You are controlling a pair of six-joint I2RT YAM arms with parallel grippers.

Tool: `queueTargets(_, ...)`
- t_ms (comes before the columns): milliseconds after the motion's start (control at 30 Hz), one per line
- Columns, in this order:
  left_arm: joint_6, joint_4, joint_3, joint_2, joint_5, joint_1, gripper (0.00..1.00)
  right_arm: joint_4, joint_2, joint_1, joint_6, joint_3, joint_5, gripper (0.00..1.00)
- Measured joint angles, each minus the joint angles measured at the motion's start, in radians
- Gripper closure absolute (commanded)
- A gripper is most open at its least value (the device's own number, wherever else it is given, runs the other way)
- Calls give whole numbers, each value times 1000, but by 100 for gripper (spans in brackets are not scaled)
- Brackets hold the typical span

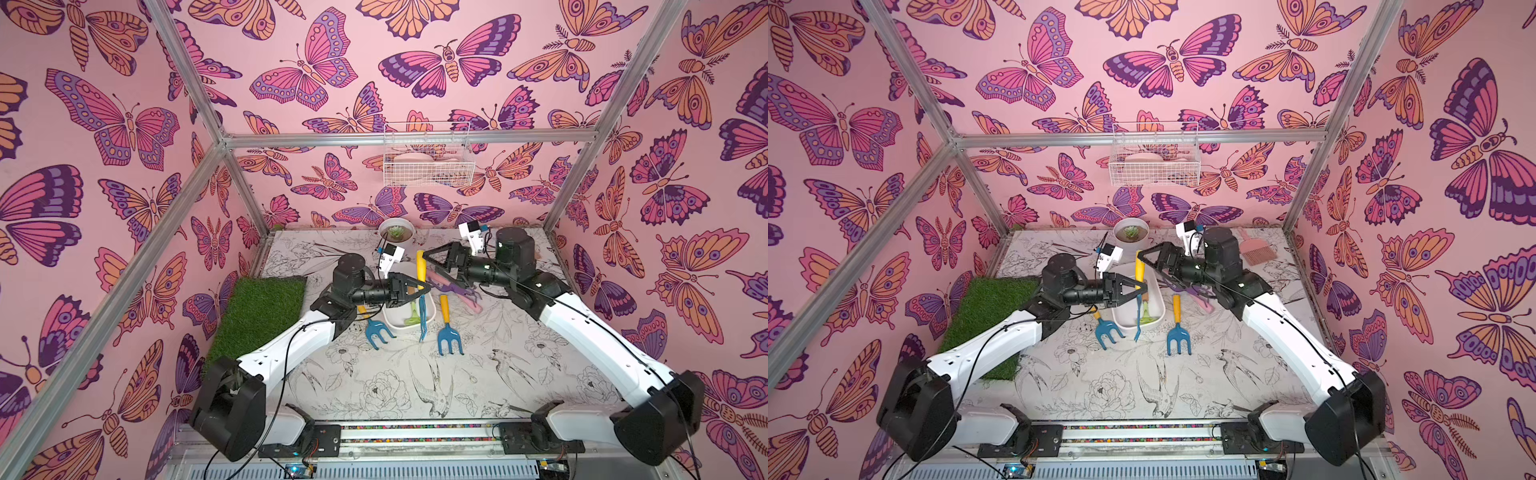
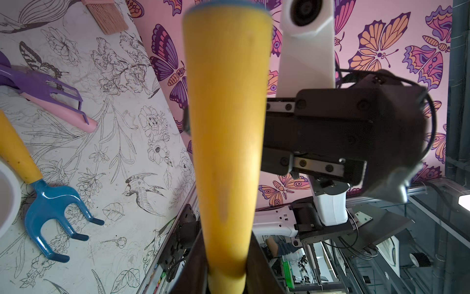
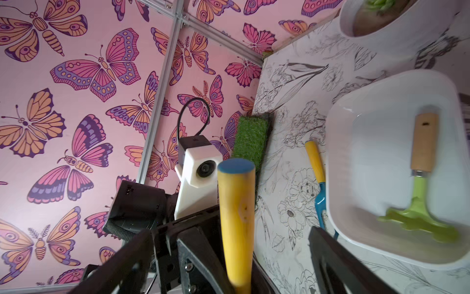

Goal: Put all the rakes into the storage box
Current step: Pick up the rake at the center of the board, then place the rake in the storage box.

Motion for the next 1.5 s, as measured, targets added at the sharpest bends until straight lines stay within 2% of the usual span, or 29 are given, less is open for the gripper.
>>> queueTargets(133, 37, -69, 0, -12, -36, 1, 100, -129, -54, -16, -73, 29, 118, 8)
queueTargets(300, 149, -266, 34, -30, -132, 4, 100, -339, -58, -43, -149, 69, 278, 8)
queueTargets(433, 257, -454, 98, -35, -249, 10, 100, -492, -26, -54, -204, 80, 389, 10)
queueTargets(633, 340, -662, 156, -35, -475, 16, 100, -622, 0, -54, -250, 78, 496, 12)
queueTargets(767, 348, -765, 193, -9, -630, 16, 100, -647, 24, -54, -264, 68, 521, 13)
queueTargets(933, 350, -835, 292, 109, -763, 16, 100, -658, 79, -54, -266, 60, 517, 14)
queueTargets(1233, 339, -914, 509, 335, -893, 13, 100, -660, 119, -54, -266, 60, 488, 14)
queueTargets(1500, 330, -966, 663, 509, -957, -23, 100, -660, 121, -54, -266, 60, 471, 14)
